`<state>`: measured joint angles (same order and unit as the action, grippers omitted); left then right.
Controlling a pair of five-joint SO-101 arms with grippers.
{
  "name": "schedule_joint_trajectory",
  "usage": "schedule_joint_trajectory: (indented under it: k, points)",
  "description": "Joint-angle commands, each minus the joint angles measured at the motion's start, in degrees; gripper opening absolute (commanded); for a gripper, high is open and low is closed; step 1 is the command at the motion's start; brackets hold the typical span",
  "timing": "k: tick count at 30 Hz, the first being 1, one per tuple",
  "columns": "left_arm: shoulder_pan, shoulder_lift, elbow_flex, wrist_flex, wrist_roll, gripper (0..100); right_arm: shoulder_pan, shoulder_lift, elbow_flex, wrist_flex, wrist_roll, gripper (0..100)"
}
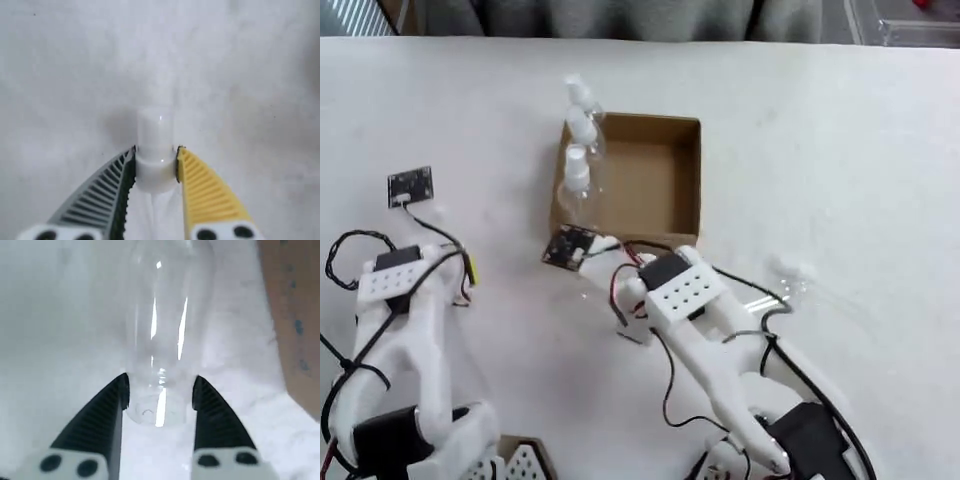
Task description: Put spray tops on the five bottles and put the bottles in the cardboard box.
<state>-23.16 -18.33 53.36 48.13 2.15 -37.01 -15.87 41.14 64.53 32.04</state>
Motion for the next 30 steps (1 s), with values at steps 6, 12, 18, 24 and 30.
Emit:
schedule_joint_trajectory:
  k: [6,12,18,24,30]
  points:
    - [-0.6,-2.7,-0.4,-1.1,0.5,2,1.5,-7.8,1.1,11.6,-8.5,1.6]
    - [-0.6,-2.7,-0.4,-1.1,0.5,2,10.1,-15.8,8.6,7.7,-8.9,1.6]
    - [-0.6,-2.7,-0.4,-1.1,0.5,2,13.3,-19.7,10.7,6.9,-5.1,9.4]
    - [-0.6,-2.7,-0.4,-1.1,0.5,2,12.7,-20.3,10.2,6.9,-4.9,26.1]
    - [-0.6,-2.7,-0.4,-1.2,0.5,2,12.6,-19.7,7.0,7.9,-5.3,26.6]
